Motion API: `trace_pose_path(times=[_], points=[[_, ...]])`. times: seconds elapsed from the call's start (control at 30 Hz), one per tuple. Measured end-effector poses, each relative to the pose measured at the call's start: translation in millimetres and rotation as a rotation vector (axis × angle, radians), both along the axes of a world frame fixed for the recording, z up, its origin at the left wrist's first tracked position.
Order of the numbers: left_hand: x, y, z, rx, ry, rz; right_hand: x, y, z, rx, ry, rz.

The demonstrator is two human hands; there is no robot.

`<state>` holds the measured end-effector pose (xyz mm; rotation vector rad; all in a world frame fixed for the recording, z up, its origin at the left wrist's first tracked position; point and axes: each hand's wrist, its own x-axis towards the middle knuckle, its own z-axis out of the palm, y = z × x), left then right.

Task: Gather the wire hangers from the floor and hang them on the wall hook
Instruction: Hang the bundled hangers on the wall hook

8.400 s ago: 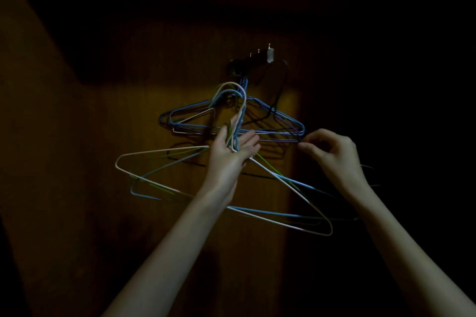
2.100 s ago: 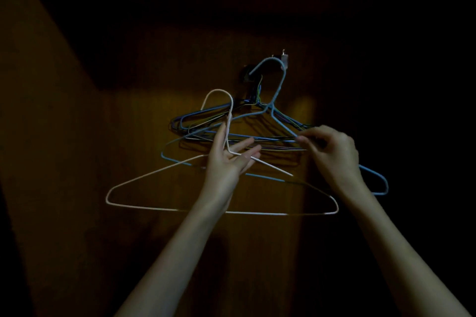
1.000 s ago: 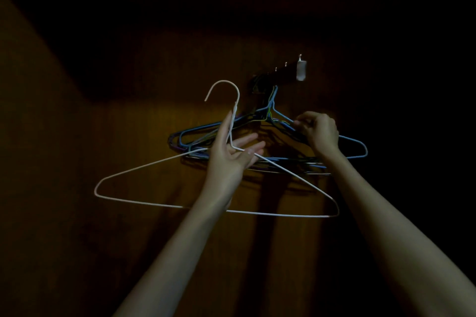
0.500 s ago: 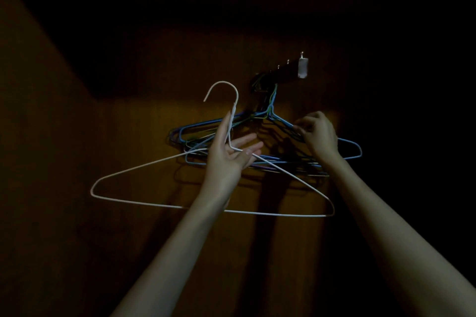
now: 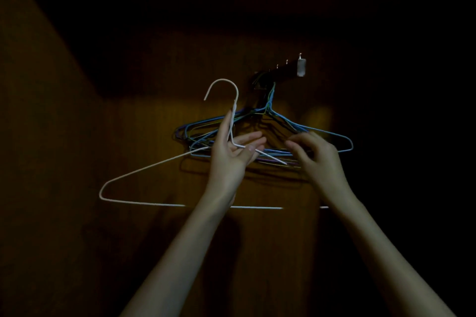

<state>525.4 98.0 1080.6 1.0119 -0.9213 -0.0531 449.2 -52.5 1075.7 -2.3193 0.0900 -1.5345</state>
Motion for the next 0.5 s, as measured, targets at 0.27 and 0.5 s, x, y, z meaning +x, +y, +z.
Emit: trace_pose_path(times=[0.27,0.5], points=[[-21,11,-4,0.009,0.003,-0.036,-29,31,-32,0.008,-0.035,0.004],[-26,30,-21,0.097,-0.231,0.273,-56,22,-28,0.041,-0.159,-0.079]])
